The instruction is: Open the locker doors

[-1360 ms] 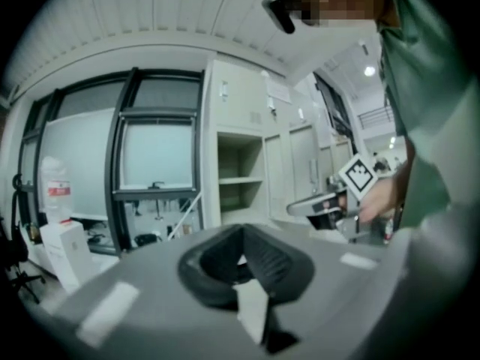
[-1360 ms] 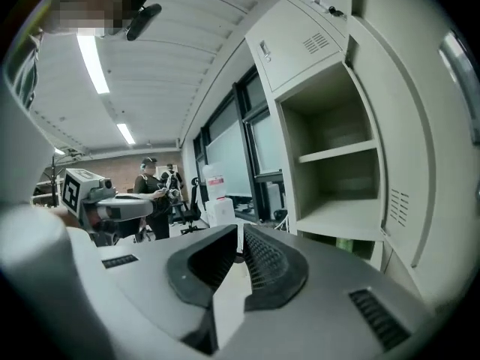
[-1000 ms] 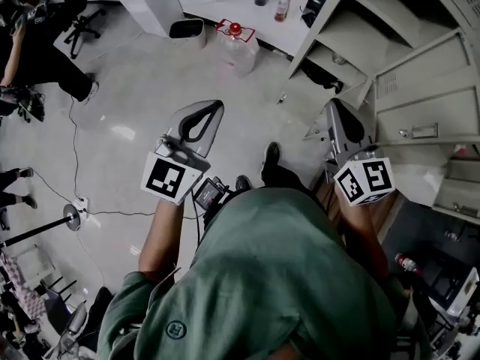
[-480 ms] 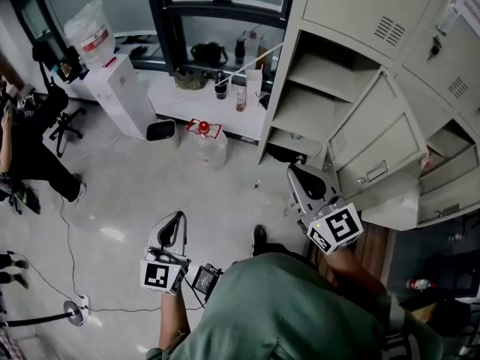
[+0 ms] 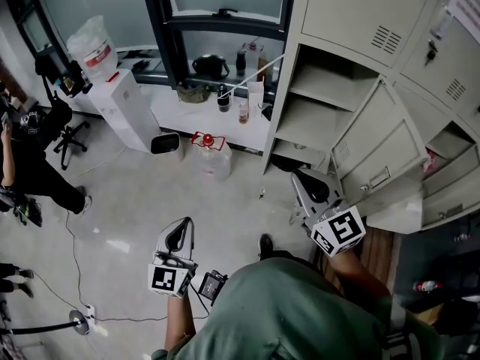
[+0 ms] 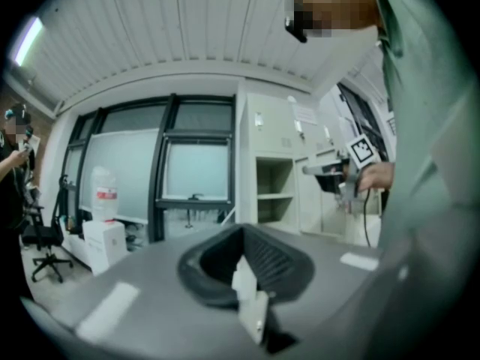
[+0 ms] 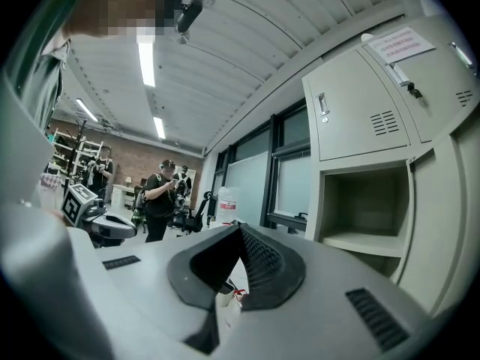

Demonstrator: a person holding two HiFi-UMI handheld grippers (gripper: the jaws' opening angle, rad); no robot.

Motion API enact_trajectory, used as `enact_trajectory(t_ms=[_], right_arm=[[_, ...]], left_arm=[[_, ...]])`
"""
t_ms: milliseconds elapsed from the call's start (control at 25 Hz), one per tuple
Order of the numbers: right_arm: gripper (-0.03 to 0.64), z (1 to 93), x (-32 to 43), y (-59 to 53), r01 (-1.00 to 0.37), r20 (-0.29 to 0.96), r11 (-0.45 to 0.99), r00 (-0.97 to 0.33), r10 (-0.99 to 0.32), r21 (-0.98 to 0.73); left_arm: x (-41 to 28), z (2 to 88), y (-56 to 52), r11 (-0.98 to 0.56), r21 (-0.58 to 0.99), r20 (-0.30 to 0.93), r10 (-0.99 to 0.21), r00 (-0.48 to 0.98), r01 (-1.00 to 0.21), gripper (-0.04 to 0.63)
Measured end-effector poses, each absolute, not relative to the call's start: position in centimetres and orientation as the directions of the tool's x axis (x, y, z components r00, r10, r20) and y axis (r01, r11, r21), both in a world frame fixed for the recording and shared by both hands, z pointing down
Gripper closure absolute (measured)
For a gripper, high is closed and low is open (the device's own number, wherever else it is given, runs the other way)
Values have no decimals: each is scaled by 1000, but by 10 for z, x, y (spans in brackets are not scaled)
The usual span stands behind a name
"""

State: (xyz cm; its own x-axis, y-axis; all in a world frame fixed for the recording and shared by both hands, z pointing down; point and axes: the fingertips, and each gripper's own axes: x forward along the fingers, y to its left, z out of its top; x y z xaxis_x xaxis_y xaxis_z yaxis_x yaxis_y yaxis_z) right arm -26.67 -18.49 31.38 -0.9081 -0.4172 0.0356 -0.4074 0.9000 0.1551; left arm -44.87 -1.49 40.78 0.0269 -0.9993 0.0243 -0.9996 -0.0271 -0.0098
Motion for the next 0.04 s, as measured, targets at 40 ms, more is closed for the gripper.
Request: enact_trajectory(t_ms=[40], right_arm=[[612,314,-267,-185,-409,36,900,-908,-418,154]], left_arm=[[-449,407,-16,-27,-5,24,-999,27,-1000,592]])
